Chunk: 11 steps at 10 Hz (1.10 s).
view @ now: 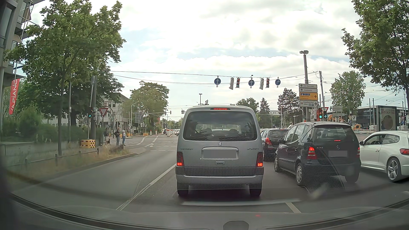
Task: Follow the waypoints while adhering to traffic rules and regulations
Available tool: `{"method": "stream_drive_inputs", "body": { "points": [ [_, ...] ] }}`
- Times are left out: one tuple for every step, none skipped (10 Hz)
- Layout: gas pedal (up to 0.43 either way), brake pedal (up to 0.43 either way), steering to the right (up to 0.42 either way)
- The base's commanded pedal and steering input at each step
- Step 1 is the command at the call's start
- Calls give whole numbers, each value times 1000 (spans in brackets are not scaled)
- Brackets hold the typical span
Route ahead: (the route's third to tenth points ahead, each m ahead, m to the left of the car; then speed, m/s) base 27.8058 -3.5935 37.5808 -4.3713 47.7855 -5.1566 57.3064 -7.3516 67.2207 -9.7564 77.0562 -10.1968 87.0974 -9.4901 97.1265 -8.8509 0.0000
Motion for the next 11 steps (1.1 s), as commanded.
{"method": "stream_drive_inputs", "body": {
  "points": [
    [0, 256, 5],
    [0, 256, 5],
    [0, 256, 5],
    [0, 256, 5],
    [0, 256, 5],
    [0, 256, 5],
    [0, 256, 5],
    [0, 256, 5],
    [0, 256, 5],
    [0, 256, 5],
    [0, 256, 5]
  ]
}}
